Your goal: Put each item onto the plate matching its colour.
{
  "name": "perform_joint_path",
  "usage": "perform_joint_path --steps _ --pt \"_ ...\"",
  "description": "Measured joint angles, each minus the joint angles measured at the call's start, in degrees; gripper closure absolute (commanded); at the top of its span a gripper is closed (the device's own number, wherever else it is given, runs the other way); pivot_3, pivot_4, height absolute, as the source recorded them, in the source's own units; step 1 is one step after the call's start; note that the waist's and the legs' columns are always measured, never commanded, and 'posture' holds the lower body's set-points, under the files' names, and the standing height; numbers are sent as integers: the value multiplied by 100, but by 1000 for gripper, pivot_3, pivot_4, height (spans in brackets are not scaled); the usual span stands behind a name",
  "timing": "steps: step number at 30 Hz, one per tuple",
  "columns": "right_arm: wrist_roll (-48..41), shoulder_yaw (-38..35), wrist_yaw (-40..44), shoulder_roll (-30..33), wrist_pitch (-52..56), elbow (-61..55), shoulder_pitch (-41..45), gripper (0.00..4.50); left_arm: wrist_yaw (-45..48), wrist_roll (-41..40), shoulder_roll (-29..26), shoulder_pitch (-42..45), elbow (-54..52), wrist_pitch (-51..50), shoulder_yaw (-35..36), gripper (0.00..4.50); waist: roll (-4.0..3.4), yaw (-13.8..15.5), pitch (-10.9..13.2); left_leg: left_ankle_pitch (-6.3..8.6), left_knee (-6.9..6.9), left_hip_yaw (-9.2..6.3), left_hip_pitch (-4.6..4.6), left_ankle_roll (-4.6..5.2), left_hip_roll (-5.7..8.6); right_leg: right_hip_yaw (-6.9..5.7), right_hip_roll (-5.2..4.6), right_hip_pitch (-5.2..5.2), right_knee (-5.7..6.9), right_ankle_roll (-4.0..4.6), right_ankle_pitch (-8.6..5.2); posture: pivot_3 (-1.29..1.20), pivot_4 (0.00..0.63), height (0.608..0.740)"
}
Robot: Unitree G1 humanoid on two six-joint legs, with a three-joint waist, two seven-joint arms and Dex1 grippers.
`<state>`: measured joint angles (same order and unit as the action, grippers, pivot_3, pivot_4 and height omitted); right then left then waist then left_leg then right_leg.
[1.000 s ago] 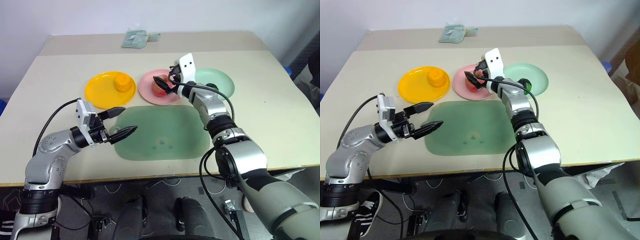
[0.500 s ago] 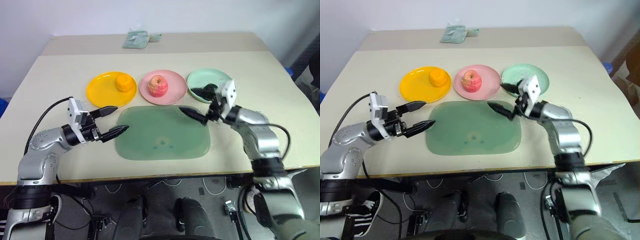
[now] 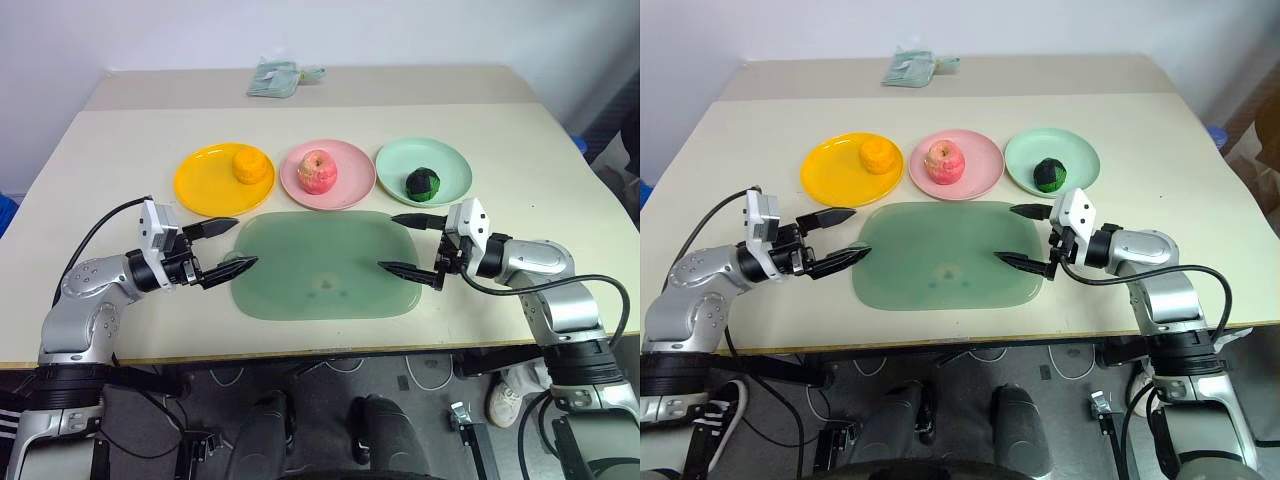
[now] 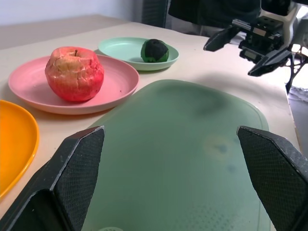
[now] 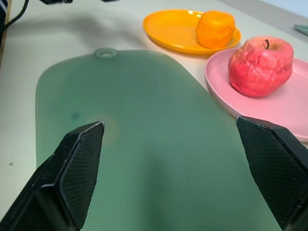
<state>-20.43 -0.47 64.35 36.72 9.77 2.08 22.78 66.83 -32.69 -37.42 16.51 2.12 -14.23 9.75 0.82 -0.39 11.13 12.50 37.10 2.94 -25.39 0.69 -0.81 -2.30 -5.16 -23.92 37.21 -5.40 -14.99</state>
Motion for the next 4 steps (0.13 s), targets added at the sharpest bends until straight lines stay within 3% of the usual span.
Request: perform_joint_path --steps 4 --pt "7 -13 -44 73 5 -25 -73 53 -49 1 96 0 -3 6 1 0 0 -13 0 0 1 0 1 0 0 0 0 0 1 0 0 0 150 740"
